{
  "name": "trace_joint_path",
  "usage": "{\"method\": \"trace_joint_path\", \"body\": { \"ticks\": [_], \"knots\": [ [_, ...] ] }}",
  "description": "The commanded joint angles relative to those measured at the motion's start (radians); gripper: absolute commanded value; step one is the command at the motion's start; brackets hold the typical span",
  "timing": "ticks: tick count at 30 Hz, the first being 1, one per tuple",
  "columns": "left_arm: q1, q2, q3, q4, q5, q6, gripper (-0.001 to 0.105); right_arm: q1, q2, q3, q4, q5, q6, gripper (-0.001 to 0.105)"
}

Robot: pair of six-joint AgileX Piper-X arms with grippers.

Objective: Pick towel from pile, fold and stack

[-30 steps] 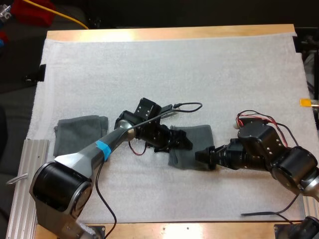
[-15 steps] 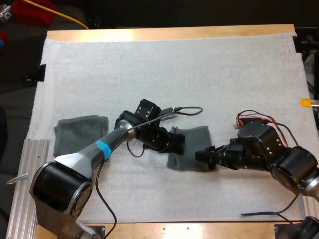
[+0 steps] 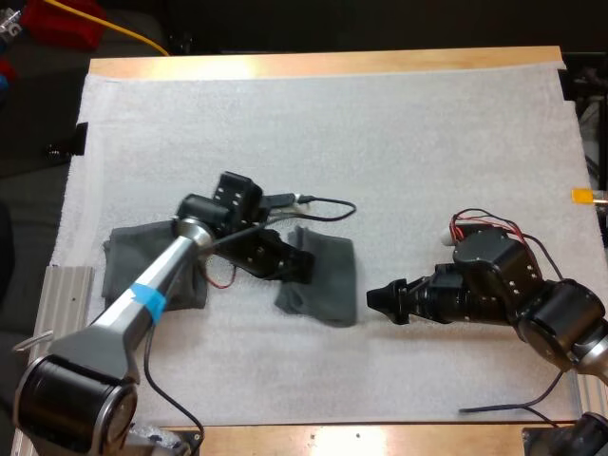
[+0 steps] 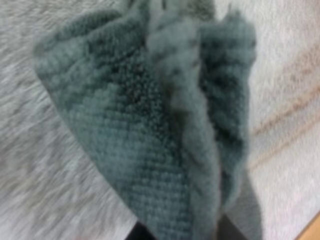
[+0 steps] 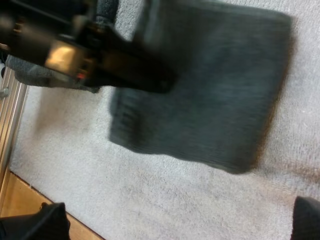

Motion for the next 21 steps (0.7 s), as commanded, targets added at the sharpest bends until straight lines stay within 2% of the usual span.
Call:
{"method": "trace_joint_path", "body": {
  "ticks": [1, 6, 15, 21],
  "knots": [
    [0.018, -0.017, -0.021, 0.058, -0.004, 0.054, 0.0, 0.001, -0.005, -0.004, 0.001, -0.008, -0.012, 0.085],
    [0.109, -0.041, -0.092, 0.193, -0.004, 0.156, 0.0, 0.001, -0.005, -0.004, 0.001, -0.008, -0.012, 0.085],
    [0.257, -0.065, -0.211, 0.328, -0.008, 0.232, 0.0, 0.001, -0.005, -0.004, 0.001, -0.008, -0.012, 0.085],
    [0.352, -0.065, -0.25, 0.417, -0.052, 0.288, 0.0, 0.001, -0.005, -0.004, 0.006, -0.01, -0.012, 0.085]
  ]
}}
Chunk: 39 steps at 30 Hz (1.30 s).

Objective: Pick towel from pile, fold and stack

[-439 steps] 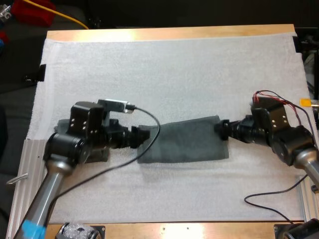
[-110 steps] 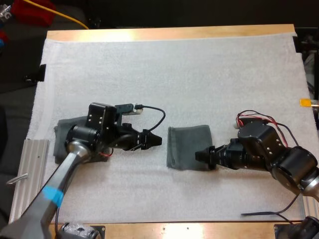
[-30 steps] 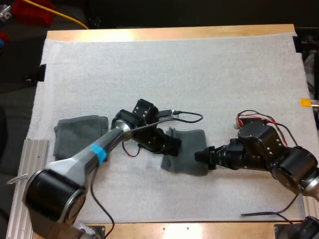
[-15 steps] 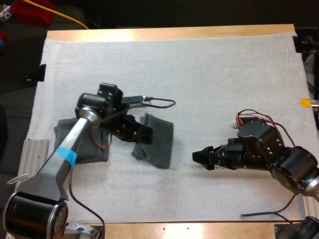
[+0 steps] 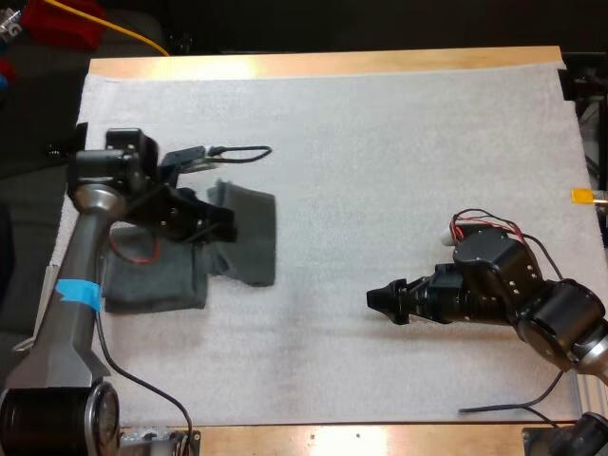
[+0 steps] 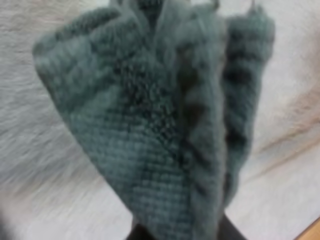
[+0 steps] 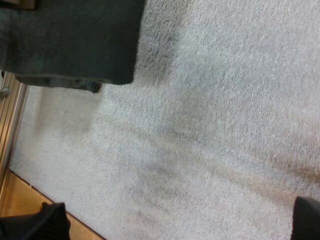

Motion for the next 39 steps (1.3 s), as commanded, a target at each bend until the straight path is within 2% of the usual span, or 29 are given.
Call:
{"method": "trace_joint_path", "body": {
  "ticks": [1, 6, 10, 18, 21, 29, 33, 39],
  "knots": [
    [0.012, -0.009, -0.006, 0.038, -0.022, 0.025, 0.0, 0.001, -0.005, -0.004, 0.006, -0.011, -0.012, 0.085],
    [0.09, -0.009, -0.006, 0.1, -0.091, 0.058, 0.0, 0.001, -0.005, -0.004, 0.006, -0.032, -0.012, 0.085],
    [0.127, -0.016, -0.006, 0.1, -0.098, 0.064, 0.0, 0.001, -0.005, -0.004, 0.006, -0.034, -0.012, 0.085],
    [0.183, -0.017, -0.006, 0.093, -0.22, 0.068, 0.0, 0.001, -0.005, -0.004, 0.006, -0.039, -0.012, 0.085],
    [0.2, -0.017, -0.006, 0.081, -0.242, 0.068, 0.0, 0.001, -0.005, -0.004, 0.006, -0.042, -0.012, 0.085],
    [0.213, -0.017, -0.006, 0.021, -0.258, 0.068, 0.0, 0.005, -0.005, -0.004, 0.007, -0.05, -0.012, 0.085],
    [0.213, -0.017, -0.006, 0.014, -0.346, 0.068, 0.0, 0.005, -0.005, -0.004, 0.009, -0.05, -0.012, 0.085],
    [0.213, -0.017, -0.006, 0.014, -0.417, 0.073, 0.0, 0.005, -0.005, -0.004, 0.009, -0.05, -0.012, 0.085]
  ]
}}
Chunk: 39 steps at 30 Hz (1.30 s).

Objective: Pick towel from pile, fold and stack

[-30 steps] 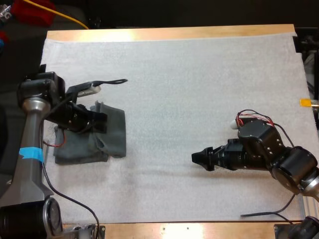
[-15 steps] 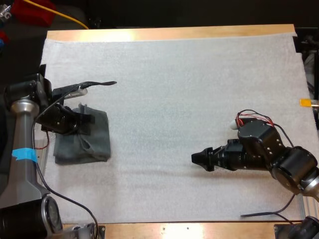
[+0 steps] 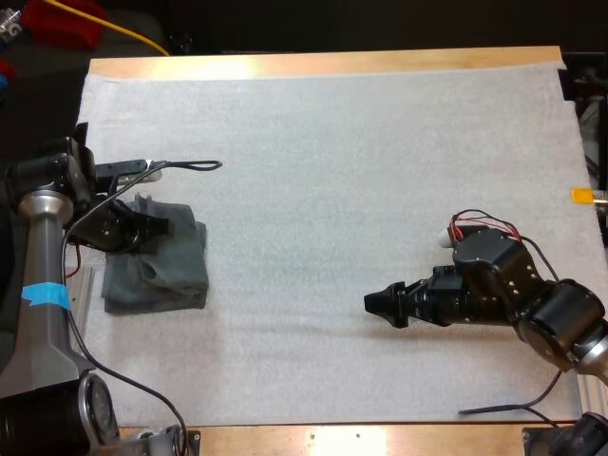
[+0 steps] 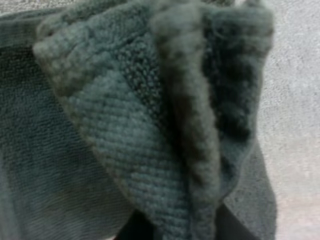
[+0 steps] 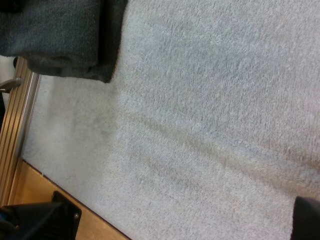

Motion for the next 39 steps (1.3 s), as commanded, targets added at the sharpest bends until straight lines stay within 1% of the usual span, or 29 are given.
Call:
{"method": "trace_joint_path", "body": {
  "ticks": [1, 3, 7, 11, 13, 15, 16, 17, 18, 21, 23, 25, 27, 28, 29, 31, 35, 36, 39],
  "knots": [
    [0.001, -0.017, -0.006, 0.0, -0.046, 0.008, 0.0, 0.002, -0.005, -0.004, 0.009, -0.01, -0.012, 0.085],
    [0.001, -0.017, -0.006, 0.0, -0.087, 0.008, 0.0, 0.002, -0.005, -0.004, 0.009, -0.01, -0.012, 0.085],
    [0.001, -0.017, -0.006, -0.004, -0.101, 0.008, 0.0, 0.002, -0.005, -0.004, 0.009, -0.01, -0.012, 0.085],
    [0.001, -0.015, -0.003, -0.006, -0.138, 0.008, 0.002, 0.002, -0.005, -0.004, 0.009, -0.01, -0.012, 0.085],
    [0.001, -0.015, -0.003, -0.008, -0.175, 0.008, 0.01, 0.002, -0.005, -0.004, 0.009, -0.01, -0.012, 0.085],
    [0.001, -0.015, -0.003, -0.008, -0.231, 0.006, 0.027, 0.002, -0.005, -0.004, 0.009, -0.01, -0.012, 0.085],
    [0.001, -0.015, -0.003, -0.009, -0.245, 0.0, 0.033, 0.002, -0.005, -0.004, 0.009, -0.01, -0.012, 0.085],
    [0.001, -0.015, -0.003, -0.013, -0.255, -0.005, 0.042, 0.002, -0.005, -0.004, 0.009, -0.01, -0.012, 0.085],
    [0.001, -0.015, -0.003, -0.017, -0.257, -0.008, 0.049, 0.002, -0.005, -0.004, 0.009, -0.011, -0.012, 0.085],
    [0.001, -0.015, -0.003, -0.026, -0.257, -0.008, 0.065, 0.002, -0.005, -0.004, 0.009, -0.018, -0.012, 0.085],
    [0.001, -0.015, -0.003, -0.028, -0.258, -0.008, 0.07, 0.002, -0.005, -0.004, 0.011, -0.02, -0.012, 0.085],
    [0.001, -0.015, -0.003, -0.03, -0.272, -0.011, 0.069, 0.002, -0.005, -0.004, 0.015, -0.019, -0.012, 0.085],
    [0.001, -0.015, -0.003, -0.03, -0.32, -0.047, 0.068, 0.002, -0.005, -0.004, 0.021, -0.021, -0.012, 0.085],
    [0.001, -0.015, -0.003, -0.03, -0.327, -0.057, 0.068, 0.002, -0.005, -0.004, 0.024, -0.021, -0.012, 0.085],
    [0.001, -0.015, -0.003, -0.03, -0.324, -0.068, 0.068, 0.002, -0.005, -0.004, 0.027, -0.021, -0.012, 0.085],
    [-0.002, -0.015, -0.003, -0.03, -0.294, -0.075, 0.068, 0.002, -0.005, -0.004, 0.03, -0.021, -0.012, 0.085],
    [-0.014, -0.015, -0.003, -0.029, -0.155, -0.077, 0.068, 0.002, -0.005, -0.004, 0.029, -0.021, -0.012, 0.085],
    [-0.02, -0.015, -0.003, -0.026, -0.131, -0.077, 0.068, 0.002, -0.005, -0.004, 0.029, -0.021, -0.012, 0.085],
    [-0.046, -0.015, -0.003, -0.001, -0.112, -0.077, 0.068, 0.002, -0.005, -0.004, 0.029, -0.021, -0.012, 0.085]
  ]
}}
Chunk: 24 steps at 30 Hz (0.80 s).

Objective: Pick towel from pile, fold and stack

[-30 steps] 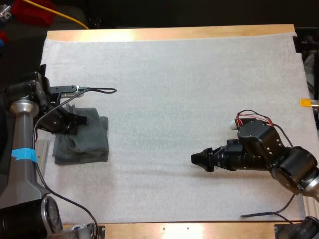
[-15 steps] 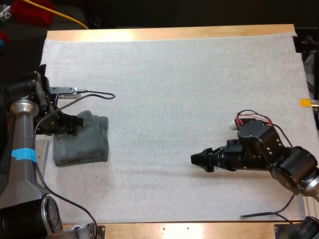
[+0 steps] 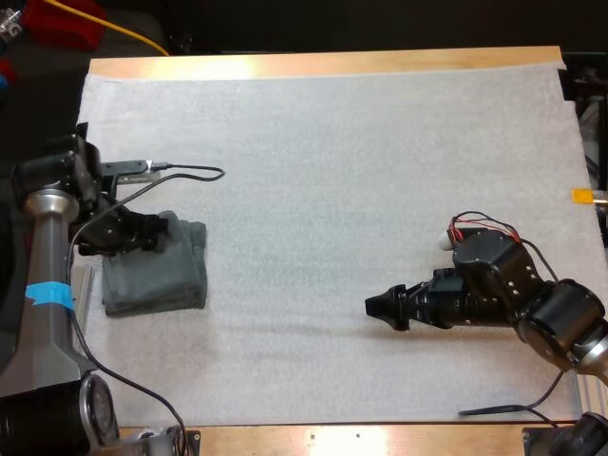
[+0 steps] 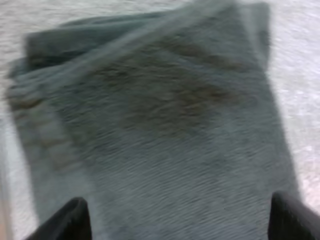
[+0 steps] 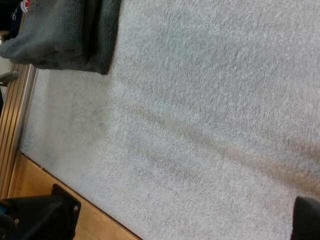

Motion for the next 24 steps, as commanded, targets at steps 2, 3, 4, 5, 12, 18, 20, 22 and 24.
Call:
{"method": "trace_joint_path", "body": {
  "ticks": [2, 3, 4, 5, 12, 18, 20, 22, 24],
  "knots": [
    [-0.029, -0.015, -0.003, 0.038, 0.011, -0.01, 0.068, 0.002, -0.005, -0.004, -0.001, -0.011, -0.012, 0.085],
    [-0.042, -0.015, -0.003, 0.05, 0.011, -0.01, 0.068, 0.002, -0.005, -0.004, -0.006, -0.011, -0.012, 0.085],
    [-0.051, -0.015, -0.003, 0.056, 0.011, -0.01, 0.068, 0.002, -0.005, -0.004, -0.011, -0.011, -0.012, 0.085],
    [-0.064, -0.015, -0.003, 0.063, 0.01, -0.013, 0.068, 0.002, -0.005, -0.004, -0.02, -0.011, -0.012, 0.085],
    [-0.082, -0.015, 0.055, 0.065, -0.064, -0.079, 0.068, 0.002, -0.005, -0.004, -0.037, -0.015, -0.012, 0.085],
    [-0.082, -0.015, 0.183, -0.051, -0.076, -0.077, 0.068, 0.002, -0.005, -0.004, -0.037, -0.015, -0.012, 0.085],
    [-0.082, -0.015, 0.213, -0.094, -0.076, -0.077, 0.068, 0.002, -0.005, -0.004, -0.037, -0.026, -0.012, 0.085],
    [-0.082, -0.015, 0.23, -0.118, -0.076, -0.077, 0.068, 0.002, -0.005, -0.004, -0.037, -0.035, -0.012, 0.085],
    [-0.082, -0.015, 0.246, -0.138, -0.076, -0.077, 0.068, 0.002, -0.005, -0.004, -0.037, -0.037, -0.012, 0.085]
  ]
}}
